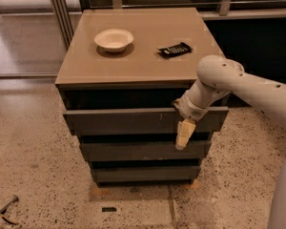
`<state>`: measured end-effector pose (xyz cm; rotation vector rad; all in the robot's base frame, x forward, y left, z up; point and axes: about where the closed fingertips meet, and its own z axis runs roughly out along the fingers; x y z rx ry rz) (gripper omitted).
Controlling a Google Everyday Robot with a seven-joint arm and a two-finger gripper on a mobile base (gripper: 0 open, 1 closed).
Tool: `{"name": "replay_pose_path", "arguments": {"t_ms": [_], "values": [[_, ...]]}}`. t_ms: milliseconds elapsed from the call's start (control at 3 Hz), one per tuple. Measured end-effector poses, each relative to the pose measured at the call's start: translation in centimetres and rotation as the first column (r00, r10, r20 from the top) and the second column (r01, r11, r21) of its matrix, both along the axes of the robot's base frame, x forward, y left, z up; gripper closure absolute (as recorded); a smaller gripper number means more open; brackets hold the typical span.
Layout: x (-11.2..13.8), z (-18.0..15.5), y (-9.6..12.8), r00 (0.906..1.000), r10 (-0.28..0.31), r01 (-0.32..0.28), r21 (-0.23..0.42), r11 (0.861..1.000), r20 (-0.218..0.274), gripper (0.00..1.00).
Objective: Open top drawer
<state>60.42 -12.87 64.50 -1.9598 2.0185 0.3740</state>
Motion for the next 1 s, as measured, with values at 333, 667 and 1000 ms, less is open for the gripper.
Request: {"name": "replay_pose_path", "arguments": {"t_ms": [333, 667, 1000], "values": [[-2.2, 1.4, 0.0, 0.9994, 0.01, -0.01, 0.003, 1.0, -0.033, 0.0], [-4.8, 2.7, 0.1, 0.9979, 0.016, -0.016, 0.01, 1.0, -0.063, 0.0], [-7.9, 2.9, 0.0, 0.9911, 0.015, -0.012, 0.025, 1.0, -0.133, 0.0]]}}
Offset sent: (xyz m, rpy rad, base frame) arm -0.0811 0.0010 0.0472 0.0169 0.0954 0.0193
